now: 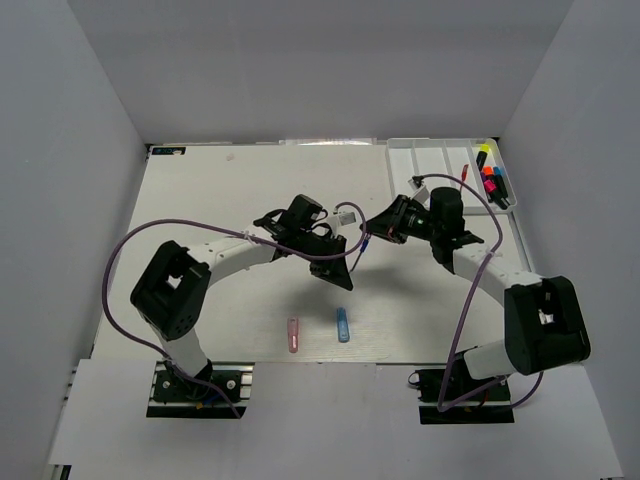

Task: Sort the stationery into containers
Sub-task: Cap the pen

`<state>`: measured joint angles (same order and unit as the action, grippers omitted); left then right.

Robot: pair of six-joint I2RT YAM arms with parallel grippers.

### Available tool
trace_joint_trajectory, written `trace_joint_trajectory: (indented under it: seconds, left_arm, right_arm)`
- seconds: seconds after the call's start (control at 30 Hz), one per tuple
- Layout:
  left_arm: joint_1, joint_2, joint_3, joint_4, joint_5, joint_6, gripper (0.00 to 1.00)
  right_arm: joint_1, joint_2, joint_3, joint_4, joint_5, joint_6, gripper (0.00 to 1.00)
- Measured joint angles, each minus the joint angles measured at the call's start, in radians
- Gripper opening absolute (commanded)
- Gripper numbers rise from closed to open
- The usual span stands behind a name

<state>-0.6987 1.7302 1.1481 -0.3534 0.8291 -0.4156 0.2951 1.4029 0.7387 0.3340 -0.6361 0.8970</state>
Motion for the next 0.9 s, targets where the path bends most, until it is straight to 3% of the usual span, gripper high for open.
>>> trace_joint_trajectory:
  seconds: [0.9]
  left_arm:
    - [0.026, -0.029, -0.023, 0.193, -0.003, -0.045, 0.00]
  right_arm:
    - [-0.047, 0.066, 0.174, -0.074, -0.092, -0.061, 0.00]
